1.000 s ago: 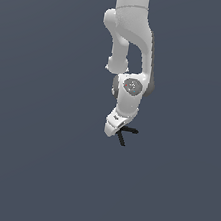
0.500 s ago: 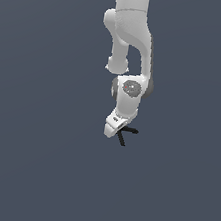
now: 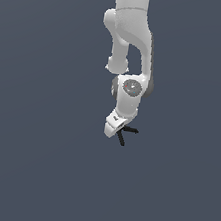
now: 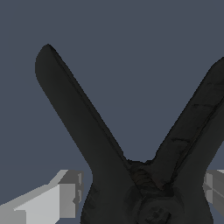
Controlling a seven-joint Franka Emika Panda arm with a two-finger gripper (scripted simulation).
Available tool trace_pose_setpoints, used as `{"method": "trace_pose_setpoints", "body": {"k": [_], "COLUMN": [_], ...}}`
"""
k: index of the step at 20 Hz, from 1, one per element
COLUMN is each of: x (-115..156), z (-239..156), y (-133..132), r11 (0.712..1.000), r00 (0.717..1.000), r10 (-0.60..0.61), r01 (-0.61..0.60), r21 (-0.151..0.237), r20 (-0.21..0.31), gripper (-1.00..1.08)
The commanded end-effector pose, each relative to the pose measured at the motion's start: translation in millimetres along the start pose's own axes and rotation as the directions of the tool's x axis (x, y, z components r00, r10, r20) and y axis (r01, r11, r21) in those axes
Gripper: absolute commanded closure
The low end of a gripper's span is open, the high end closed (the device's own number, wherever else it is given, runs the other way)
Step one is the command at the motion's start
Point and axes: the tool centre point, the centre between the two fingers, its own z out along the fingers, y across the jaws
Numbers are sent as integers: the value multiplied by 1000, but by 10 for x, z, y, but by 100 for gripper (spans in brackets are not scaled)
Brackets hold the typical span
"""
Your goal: Pick up the object and move it to a goal position.
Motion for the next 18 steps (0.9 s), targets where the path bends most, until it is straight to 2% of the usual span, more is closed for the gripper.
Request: {"method": "trace_pose_setpoints", "body": {"k": [1, 9, 18], "x": [10, 40, 110], "z": [-74, -554, -1471], "y": [16, 77, 190], "r11": [1000, 1000, 1000], "r00": [1000, 1000, 1000], "r10": [0, -1, -3], "r01": [0, 1, 3], "r21": [-2, -2, 0], "r20": [-2, -2, -3], "gripper": [108, 108, 108]}}
